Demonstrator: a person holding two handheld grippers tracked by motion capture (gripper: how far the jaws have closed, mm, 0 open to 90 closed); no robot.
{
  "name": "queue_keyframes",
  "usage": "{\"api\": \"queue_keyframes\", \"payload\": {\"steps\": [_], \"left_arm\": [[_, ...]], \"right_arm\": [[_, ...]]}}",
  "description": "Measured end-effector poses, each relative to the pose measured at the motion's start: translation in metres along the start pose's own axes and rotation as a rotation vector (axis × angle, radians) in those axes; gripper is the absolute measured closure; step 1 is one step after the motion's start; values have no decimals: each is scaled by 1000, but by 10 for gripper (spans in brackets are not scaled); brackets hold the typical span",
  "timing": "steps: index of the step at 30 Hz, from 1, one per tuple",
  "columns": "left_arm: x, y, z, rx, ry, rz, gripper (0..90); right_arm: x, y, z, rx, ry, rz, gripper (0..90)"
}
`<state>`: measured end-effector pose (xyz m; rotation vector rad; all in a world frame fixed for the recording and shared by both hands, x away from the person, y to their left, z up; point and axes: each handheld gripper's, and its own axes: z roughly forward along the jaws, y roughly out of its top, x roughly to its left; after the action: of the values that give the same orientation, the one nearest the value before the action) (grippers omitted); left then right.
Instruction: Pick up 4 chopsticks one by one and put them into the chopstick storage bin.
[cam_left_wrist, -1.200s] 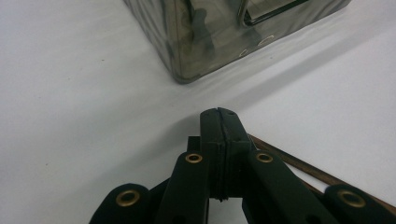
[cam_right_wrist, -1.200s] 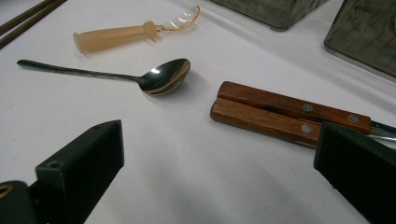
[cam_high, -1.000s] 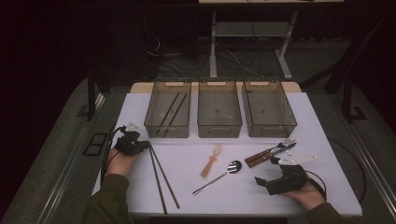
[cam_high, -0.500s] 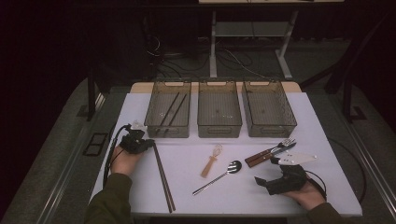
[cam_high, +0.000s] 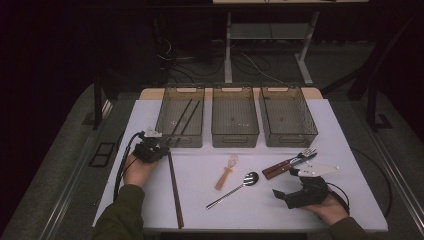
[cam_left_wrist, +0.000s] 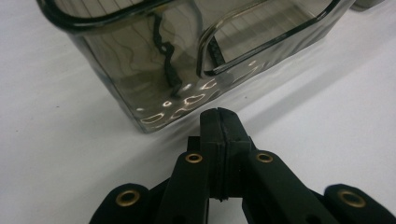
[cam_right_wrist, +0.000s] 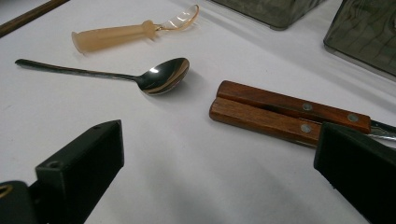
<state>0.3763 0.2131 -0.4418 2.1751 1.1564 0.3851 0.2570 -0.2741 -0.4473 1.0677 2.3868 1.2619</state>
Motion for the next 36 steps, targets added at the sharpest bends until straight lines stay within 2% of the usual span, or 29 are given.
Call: {"api": "queue_keyframes", "payload": {"steps": [8,13,21,36], "left_arm": [[-4,3,3,-2,-6,5,895],[-12,7,6,16,-11,47,895],[-24,13,11,20,-28,84,895],[-39,21,18,25,-62,116,895]], "right_arm": [[0,0,0,1,1,1,14],[0,0,0,0,0,1,14],[0,0,0,-2,0,0,14],[0,0,0,-2,-1,0,14]]}}
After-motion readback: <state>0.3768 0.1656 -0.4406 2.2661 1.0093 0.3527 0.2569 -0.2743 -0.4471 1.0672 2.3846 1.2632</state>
